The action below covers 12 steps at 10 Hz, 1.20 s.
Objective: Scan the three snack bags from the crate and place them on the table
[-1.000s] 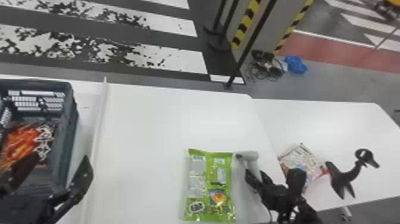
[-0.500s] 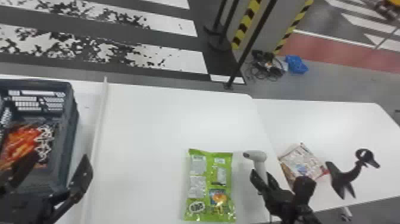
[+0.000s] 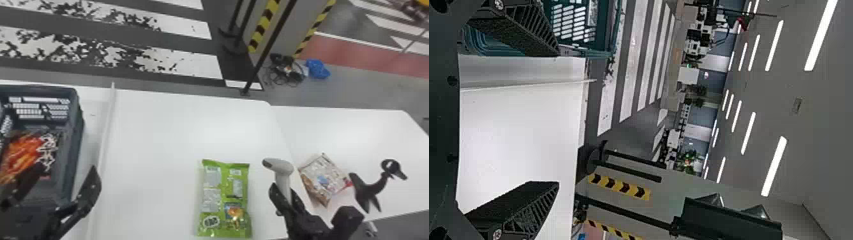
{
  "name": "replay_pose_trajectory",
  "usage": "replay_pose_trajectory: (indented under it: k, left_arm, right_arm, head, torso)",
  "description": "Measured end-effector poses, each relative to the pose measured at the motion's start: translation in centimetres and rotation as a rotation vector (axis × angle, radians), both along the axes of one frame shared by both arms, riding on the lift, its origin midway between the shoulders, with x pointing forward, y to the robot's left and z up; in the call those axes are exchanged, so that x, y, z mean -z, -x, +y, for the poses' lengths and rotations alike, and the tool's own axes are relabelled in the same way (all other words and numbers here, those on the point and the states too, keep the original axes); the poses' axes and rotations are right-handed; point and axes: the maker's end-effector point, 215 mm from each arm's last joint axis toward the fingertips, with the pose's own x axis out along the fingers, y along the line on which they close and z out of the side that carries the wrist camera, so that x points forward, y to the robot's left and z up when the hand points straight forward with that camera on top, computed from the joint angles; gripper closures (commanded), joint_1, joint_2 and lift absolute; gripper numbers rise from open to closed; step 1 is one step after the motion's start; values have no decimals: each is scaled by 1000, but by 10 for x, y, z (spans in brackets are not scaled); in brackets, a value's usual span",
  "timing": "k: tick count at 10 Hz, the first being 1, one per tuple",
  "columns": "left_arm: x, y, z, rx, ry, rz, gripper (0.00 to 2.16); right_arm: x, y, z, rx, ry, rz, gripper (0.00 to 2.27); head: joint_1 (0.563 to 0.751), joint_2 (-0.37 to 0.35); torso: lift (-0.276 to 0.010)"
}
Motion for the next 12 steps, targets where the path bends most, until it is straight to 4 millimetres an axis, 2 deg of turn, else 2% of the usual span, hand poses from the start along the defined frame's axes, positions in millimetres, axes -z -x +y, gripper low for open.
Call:
replay_pose_trajectory:
  k: [2,4,7,9,12]
  left_arm:
    - [1,0,0,0,-1,1,73]
    - [1,1,0,0,-1,-1,73]
    - [-3,3,3,0,-5,-19,73]
    - [-1,4,9,-8,-10,-25,73]
    - [0,1,13,-15,-10,-28,73]
  right_arm:
    - [-13,1,42,-43,-55,1,2236]
    - [-13,-1,85,-91,-101,39,2236]
    - [22,-26,134,-140,-53,149,2236]
    - [43,-40,149,-157,-10,211,2236]
    - [52,-44,146,-141,28,243,2236]
  head:
    - [695,-350]
    - [695,-296]
    - [695,-189]
    - [695,-152]
    - [695,-145]
  torso:
    - [-37]
    - [-37]
    - [-37]
    - [-37]
    - [-37]
